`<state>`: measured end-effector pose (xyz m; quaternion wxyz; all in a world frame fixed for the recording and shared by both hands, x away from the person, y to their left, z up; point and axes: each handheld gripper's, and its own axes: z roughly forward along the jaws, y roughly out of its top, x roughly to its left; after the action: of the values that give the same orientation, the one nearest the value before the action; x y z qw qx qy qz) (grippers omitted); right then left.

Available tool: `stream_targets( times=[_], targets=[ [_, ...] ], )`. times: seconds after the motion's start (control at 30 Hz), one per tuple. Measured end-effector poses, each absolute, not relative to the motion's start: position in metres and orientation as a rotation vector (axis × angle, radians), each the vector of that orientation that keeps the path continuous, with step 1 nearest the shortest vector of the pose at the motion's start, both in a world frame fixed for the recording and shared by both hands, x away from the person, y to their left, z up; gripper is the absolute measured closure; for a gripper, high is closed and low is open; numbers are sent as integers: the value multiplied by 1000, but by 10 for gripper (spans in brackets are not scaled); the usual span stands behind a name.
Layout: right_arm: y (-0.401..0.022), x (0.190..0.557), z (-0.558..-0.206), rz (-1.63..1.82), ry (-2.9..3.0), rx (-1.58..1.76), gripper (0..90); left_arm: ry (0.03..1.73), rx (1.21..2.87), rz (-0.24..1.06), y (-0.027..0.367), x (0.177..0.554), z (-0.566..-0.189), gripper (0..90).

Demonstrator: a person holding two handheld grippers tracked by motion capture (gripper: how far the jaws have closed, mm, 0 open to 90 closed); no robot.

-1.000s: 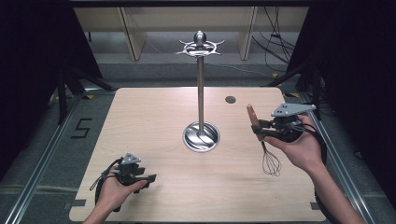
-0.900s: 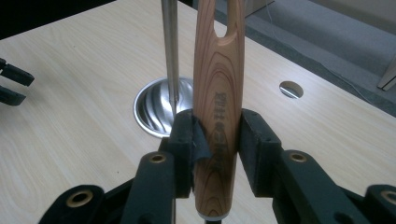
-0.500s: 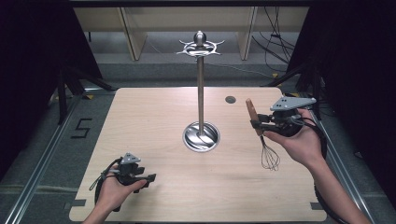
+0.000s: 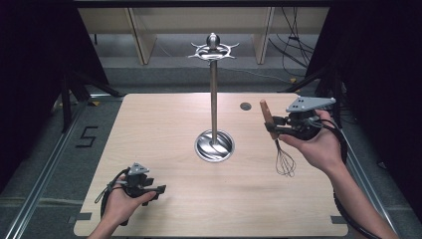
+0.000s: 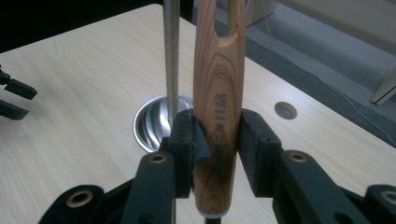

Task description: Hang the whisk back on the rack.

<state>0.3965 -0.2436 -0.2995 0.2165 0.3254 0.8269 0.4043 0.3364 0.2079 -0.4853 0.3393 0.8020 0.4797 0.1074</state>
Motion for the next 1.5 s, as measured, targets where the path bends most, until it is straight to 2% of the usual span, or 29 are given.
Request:
stream_targets(
  times=[1.5],
  targets=[
    [-224,410,-268,1202,2260,866,688,1237,2099,279,210,337,-483,407]
  ],
)
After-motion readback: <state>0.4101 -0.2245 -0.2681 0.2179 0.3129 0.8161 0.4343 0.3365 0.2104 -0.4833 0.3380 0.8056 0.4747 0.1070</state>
